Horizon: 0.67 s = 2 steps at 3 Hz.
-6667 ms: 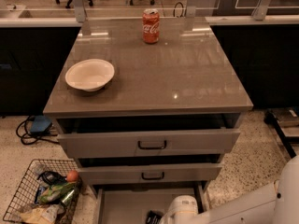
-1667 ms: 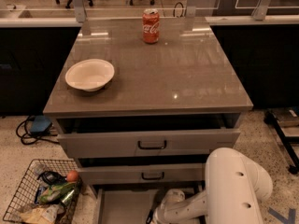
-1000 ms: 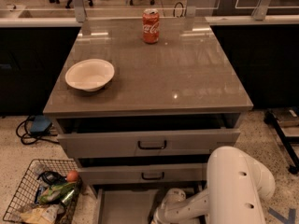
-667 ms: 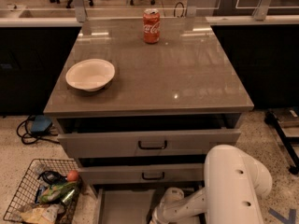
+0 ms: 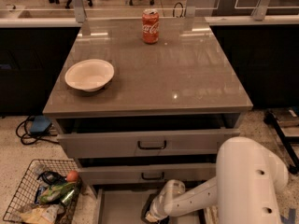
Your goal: Pick rxbar blueberry from bottom drawer and place on counter
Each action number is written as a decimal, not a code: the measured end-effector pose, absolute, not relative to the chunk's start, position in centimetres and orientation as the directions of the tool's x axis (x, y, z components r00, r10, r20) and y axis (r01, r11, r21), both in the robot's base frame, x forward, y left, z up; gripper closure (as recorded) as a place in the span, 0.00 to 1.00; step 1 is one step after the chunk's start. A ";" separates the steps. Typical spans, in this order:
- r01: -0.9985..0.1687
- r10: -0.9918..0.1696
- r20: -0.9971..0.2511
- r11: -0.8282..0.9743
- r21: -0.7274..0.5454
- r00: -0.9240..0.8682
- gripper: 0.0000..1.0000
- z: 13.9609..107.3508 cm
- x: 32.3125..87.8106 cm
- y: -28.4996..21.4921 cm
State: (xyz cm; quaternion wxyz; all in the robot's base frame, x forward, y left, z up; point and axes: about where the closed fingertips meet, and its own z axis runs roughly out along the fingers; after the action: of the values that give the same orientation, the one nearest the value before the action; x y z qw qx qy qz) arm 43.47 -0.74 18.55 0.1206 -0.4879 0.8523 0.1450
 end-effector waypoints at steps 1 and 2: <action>-0.875 -0.782 -0.413 0.477 0.087 -0.467 1.00 22.7 43.3 -1.8; -0.867 -0.749 -0.476 0.495 0.061 -0.461 1.00 26.3 42.2 -4.2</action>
Offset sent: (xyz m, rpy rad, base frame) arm -0.0308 -0.0736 0.1279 0.1486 -0.2034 -0.0721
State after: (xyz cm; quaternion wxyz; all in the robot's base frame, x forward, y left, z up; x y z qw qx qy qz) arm 42.20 -4.23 26.28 0.1978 -0.4798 0.8417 0.1491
